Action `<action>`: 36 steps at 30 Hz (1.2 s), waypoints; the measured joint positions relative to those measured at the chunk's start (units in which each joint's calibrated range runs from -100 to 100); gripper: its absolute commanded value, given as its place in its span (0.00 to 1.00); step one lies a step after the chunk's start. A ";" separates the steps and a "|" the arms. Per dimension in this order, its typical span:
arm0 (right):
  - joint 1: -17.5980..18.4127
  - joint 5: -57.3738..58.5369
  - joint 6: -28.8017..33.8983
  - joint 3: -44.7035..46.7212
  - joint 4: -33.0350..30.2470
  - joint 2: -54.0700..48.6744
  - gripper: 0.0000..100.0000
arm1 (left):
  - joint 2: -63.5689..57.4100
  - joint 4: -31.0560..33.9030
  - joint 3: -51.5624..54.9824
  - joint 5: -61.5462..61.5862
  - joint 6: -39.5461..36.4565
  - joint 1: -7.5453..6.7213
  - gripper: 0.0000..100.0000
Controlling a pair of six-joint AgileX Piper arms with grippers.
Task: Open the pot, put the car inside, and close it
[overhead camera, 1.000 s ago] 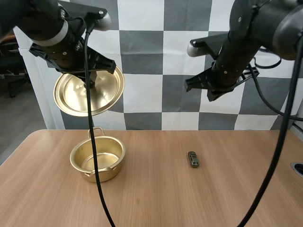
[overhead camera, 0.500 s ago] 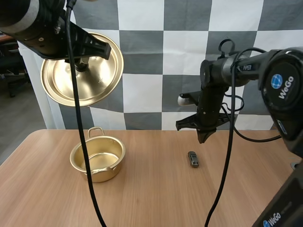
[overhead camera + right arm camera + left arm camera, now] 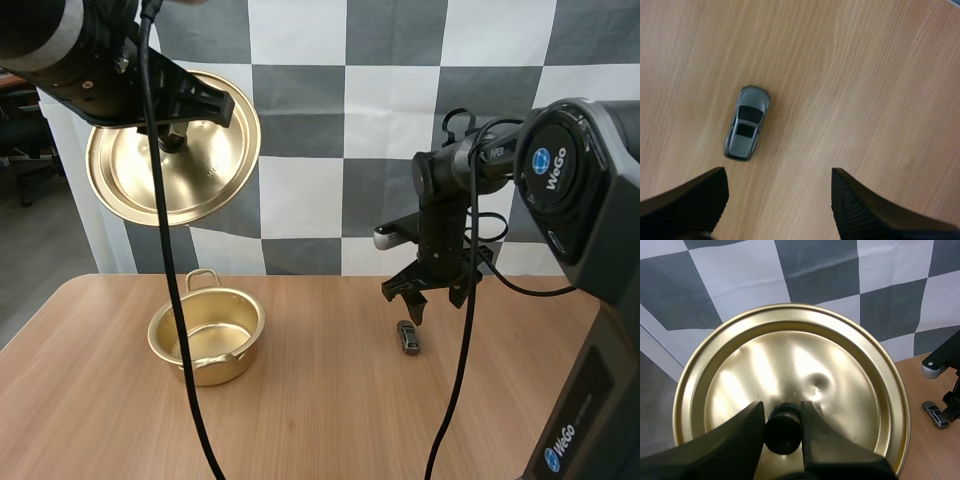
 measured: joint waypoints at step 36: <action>-1.12 -5.23 -6.65 -0.25 13.14 8.93 1.00 | 0.00 0.35 0.15 0.00 0.00 0.00 0.16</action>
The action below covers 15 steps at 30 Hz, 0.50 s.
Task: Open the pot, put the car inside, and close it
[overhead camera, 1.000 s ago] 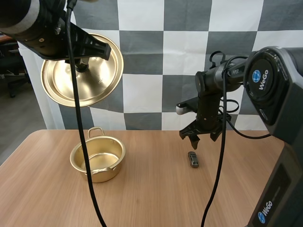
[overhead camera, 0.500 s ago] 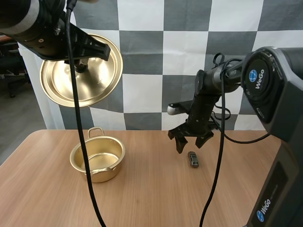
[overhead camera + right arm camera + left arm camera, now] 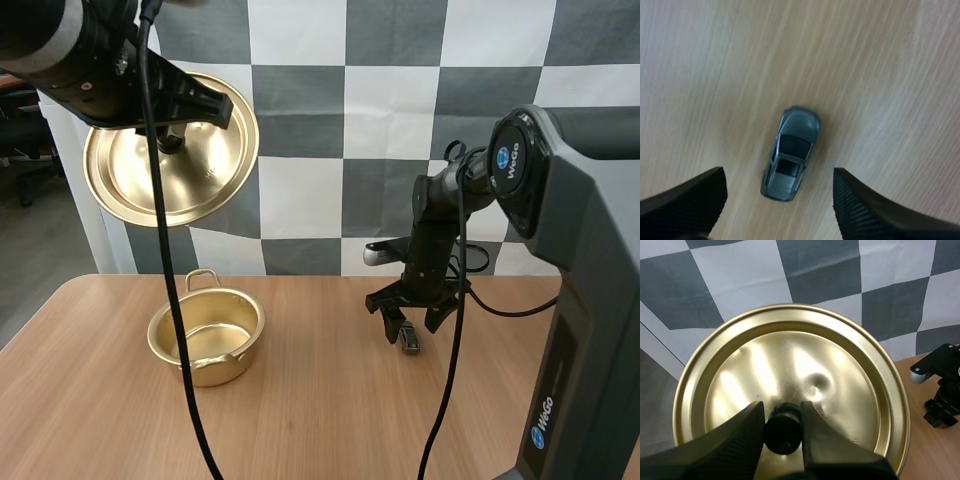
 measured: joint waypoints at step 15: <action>0.00 -1.55 0.11 -0.12 0.05 6.47 1.00 | 0.00 0.00 0.00 0.00 0.00 0.00 0.16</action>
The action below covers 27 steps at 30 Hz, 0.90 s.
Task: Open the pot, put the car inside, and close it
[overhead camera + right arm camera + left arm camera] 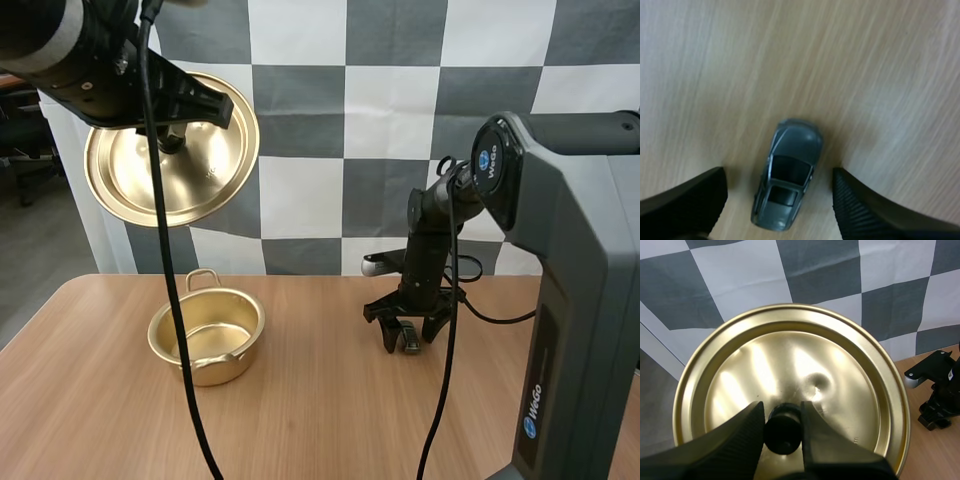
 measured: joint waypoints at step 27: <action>0.00 15.28 -19.75 0.31 18.96 -14.98 0.00 | -4.36 0.00 0.00 0.00 -0.34 0.00 0.16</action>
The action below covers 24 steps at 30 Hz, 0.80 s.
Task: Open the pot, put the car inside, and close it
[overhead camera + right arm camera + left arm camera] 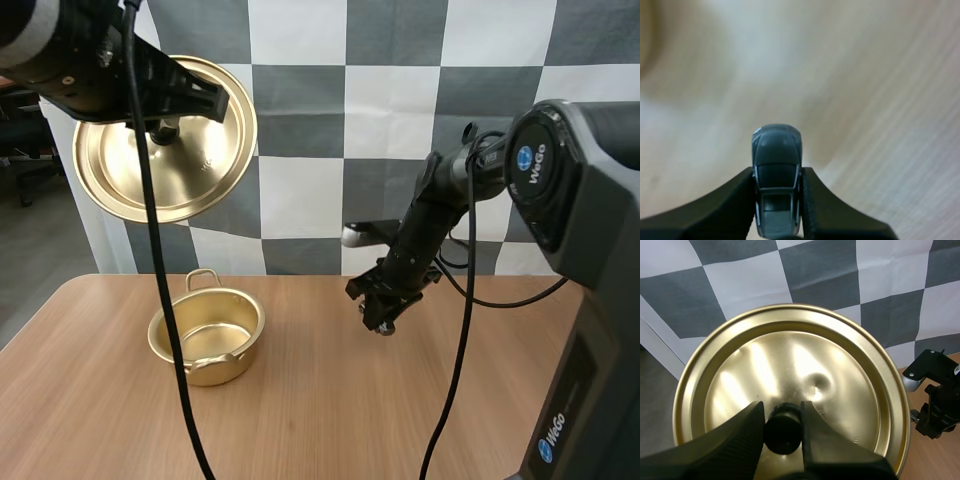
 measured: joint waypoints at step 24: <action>10.92 4.03 -13.86 -11.21 8.57 5.85 0.00 | -13.36 4.03 0.00 0.00 0.00 1.80 0.16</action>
